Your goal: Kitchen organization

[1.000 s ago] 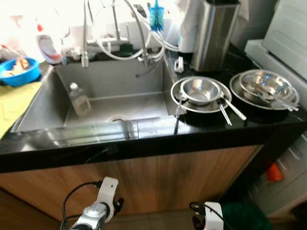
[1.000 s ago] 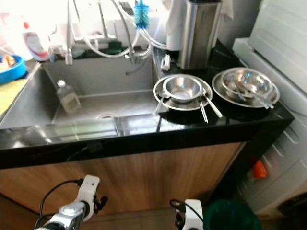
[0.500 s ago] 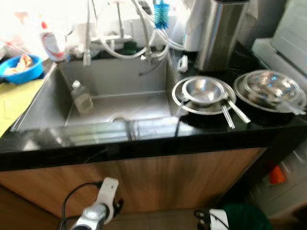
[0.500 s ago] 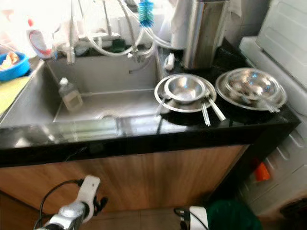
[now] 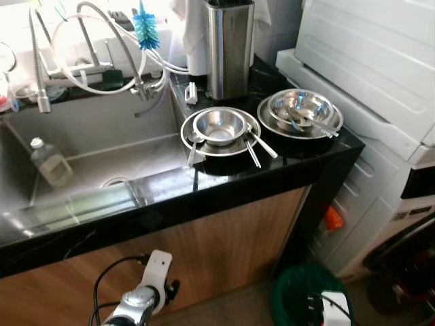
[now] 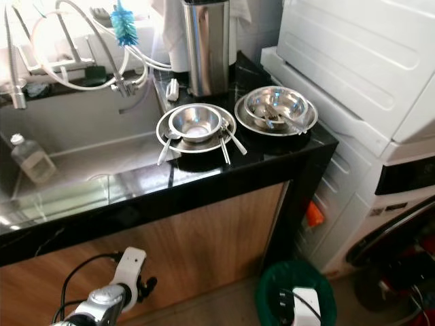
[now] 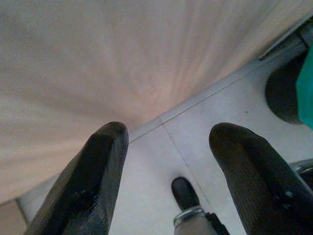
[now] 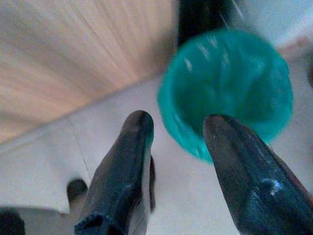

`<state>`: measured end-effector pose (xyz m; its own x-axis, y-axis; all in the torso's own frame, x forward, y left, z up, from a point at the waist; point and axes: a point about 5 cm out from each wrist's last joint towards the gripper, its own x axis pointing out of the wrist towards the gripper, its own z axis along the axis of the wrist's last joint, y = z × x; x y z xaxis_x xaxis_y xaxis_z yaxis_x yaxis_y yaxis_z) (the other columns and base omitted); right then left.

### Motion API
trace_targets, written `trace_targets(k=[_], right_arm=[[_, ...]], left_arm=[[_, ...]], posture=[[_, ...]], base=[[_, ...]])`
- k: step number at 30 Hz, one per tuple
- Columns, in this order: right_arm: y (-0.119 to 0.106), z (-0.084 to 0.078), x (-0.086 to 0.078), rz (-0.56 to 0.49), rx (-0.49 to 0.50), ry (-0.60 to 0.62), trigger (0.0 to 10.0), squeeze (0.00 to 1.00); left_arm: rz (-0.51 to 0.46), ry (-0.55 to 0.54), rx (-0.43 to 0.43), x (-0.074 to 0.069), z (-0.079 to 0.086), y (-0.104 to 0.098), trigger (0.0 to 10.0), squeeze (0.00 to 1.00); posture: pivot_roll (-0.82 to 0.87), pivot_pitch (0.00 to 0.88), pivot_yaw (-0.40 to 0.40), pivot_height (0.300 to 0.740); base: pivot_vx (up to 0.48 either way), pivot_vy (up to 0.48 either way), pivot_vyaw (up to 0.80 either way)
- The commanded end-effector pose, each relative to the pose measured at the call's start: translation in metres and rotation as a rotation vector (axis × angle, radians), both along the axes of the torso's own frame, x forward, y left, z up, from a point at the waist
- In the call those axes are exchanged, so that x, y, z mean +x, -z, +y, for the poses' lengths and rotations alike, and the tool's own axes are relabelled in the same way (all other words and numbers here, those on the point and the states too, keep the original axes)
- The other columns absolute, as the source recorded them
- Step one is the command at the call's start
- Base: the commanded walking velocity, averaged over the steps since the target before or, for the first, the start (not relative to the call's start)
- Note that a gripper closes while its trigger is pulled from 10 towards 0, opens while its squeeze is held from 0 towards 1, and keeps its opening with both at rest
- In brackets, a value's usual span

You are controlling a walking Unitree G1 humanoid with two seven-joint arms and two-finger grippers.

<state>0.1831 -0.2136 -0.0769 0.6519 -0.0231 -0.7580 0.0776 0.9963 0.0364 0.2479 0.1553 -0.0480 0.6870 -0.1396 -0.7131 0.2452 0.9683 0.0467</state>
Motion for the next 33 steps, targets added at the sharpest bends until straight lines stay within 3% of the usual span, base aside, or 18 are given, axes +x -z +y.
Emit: trace_targets(k=[1,10,17,26,33], right_arm=[[0.002,0.008,0.001,0.022,0.012,-0.003,10.0,0.00],[-0.001,0.026,0.013,0.020,0.025,-0.008,10.0,0.00],[0.000,0.046,0.017,0.020,0.034,-0.019,10.0,0.00],[-0.008,0.067,0.035,0.006,0.035,-0.032,10.0,0.00],[-0.008,0.070,0.036,0.010,0.034,-0.030,10.0,0.00]], left_arm=[[0.027,-0.015,0.015,-0.006,0.007,0.004,10.0,0.00],[0.038,-0.038,0.004,-0.007,0.008,0.005,10.0,0.00],[0.041,-0.041,0.005,-0.007,0.008,0.005,10.0,0.00],[0.042,-0.039,0.006,-0.006,0.009,0.005,10.0,0.00],[0.033,-0.022,0.016,-0.005,0.008,0.004,10.0,0.00]], posture=[[-0.09,0.000,0.056,0.740],[-0.09,0.000,0.057,0.740],[-0.09,0.000,0.058,0.740],[-0.09,0.000,0.061,0.740],[-0.09,0.000,0.064,0.740]], base=[[0.000,0.000,0.00],[0.000,0.000,0.00],[0.000,0.249,0.00],[0.000,0.227,0.00],[0.000,0.000,0.00]])
